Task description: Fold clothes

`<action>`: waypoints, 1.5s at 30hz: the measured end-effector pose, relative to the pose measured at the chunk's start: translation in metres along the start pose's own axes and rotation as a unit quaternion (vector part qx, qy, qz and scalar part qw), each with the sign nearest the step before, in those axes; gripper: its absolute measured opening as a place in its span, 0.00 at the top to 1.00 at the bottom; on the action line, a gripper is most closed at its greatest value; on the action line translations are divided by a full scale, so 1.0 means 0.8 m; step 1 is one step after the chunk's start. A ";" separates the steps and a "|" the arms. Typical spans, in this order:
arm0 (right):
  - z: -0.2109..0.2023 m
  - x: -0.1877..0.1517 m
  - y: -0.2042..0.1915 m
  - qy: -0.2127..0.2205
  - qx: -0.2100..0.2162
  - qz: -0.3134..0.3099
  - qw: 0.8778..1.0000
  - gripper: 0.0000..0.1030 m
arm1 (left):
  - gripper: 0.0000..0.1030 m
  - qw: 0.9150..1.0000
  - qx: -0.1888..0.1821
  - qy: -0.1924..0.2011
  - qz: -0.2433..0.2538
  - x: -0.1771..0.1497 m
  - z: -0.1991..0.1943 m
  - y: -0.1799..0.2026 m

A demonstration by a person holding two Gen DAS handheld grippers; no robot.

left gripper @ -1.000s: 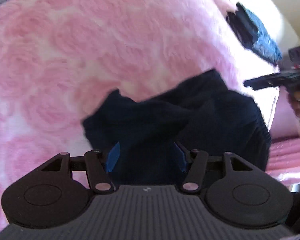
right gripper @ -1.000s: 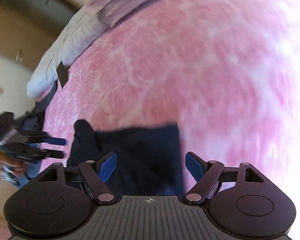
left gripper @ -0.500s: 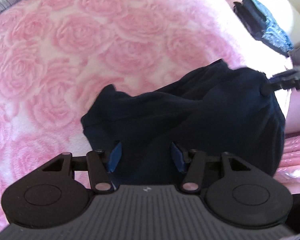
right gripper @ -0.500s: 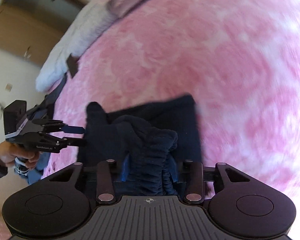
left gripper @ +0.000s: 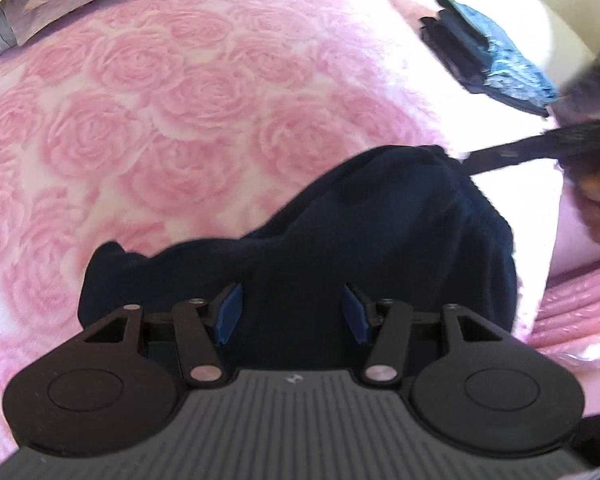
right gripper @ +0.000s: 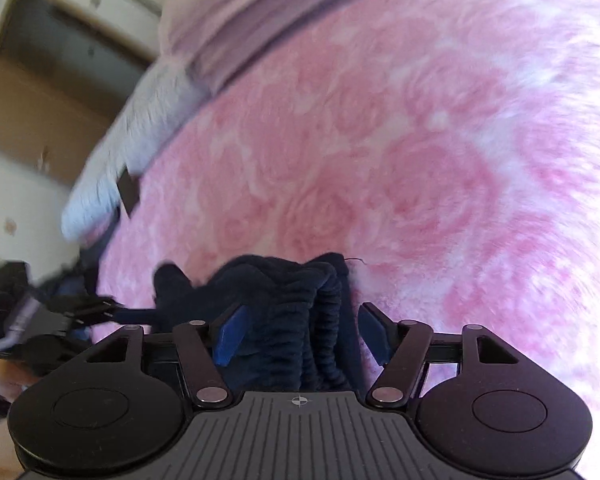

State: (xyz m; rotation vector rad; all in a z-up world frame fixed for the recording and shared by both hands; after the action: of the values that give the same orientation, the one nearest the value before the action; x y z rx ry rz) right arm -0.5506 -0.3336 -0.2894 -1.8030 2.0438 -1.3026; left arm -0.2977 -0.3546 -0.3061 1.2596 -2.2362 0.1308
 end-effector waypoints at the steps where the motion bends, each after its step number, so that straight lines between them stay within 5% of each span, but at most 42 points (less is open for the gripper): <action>1: -0.010 -0.005 0.001 0.014 0.000 0.015 1.000 0.37 | 0.57 1.000 0.006 -0.004 0.001 0.002 0.009 -0.002; 4: -0.027 -0.023 0.000 0.040 0.013 0.049 0.998 0.37 | 0.51 1.000 0.018 -0.017 0.019 -0.003 0.035 -0.004; 8: -0.026 -0.067 -0.002 0.020 0.024 0.057 0.998 0.37 | 0.50 0.998 0.031 -0.029 0.037 -0.003 0.036 0.002; 13: -0.037 -0.104 0.021 0.012 -0.055 0.048 0.997 0.37 | 0.53 0.997 0.047 -0.034 0.050 0.004 0.003 0.019; 17: -0.068 -0.096 -0.001 0.051 -0.032 0.033 0.998 0.37 | 0.52 0.998 0.024 -0.021 0.052 -0.006 -0.032 0.056; 21: -0.085 -0.085 -0.043 0.092 0.008 -0.030 0.995 0.37 | 0.52 0.996 0.018 -0.050 0.074 -0.053 -0.031 0.086; 26: -0.039 -0.098 -0.056 0.055 0.050 -0.086 0.994 0.45 | 0.50 0.993 0.036 -0.085 0.072 -0.104 -0.008 0.088; 29: -0.014 -0.100 -0.038 0.032 0.038 -0.083 0.995 0.51 | 0.48 0.993 0.038 -0.086 0.071 -0.104 -0.001 0.086; 36: -0.068 -0.080 -0.029 0.080 0.032 -0.079 0.993 0.51 | 0.51 0.990 0.026 -0.024 0.133 -0.062 -0.037 0.113; 39: -0.072 -0.087 -0.001 0.050 0.031 -0.035 0.998 0.51 | 0.41 0.977 0.003 0.026 0.211 -0.040 -0.051 0.153; 41: -0.061 -0.094 0.017 0.017 0.052 0.015 0.998 0.51 | 0.27 0.960 -0.004 0.052 0.274 -0.039 -0.050 0.183; 43: -0.048 -0.101 0.034 -0.004 0.068 0.068 0.995 0.52 | 0.25 0.938 -0.006 0.065 0.340 -0.050 -0.041 0.214; 44: -0.045 -0.101 0.040 -0.004 0.068 0.087 0.994 0.58 | 0.25 0.927 -0.008 0.064 0.369 -0.060 -0.034 0.228; 45: -0.044 -0.100 0.044 0.000 0.061 0.105 0.993 0.75 | 0.25 0.915 -0.010 0.064 0.398 -0.068 -0.026 0.241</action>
State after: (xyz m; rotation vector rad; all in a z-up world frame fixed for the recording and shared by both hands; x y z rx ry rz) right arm -0.5752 -0.2499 -0.3251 -1.4913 2.0410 -1.3324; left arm -0.4240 -0.1993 -0.2813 0.2462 -2.4832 0.4755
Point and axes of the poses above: each gripper's, at about its wrist camera, not at the fingertips, and z roughly the way its jaws point, y to its right, x to its top, the point moved 5 cm from there along z, roughly the way its jaws point, and after that the axes turned 8 degrees about y, right-handed, at the moved point
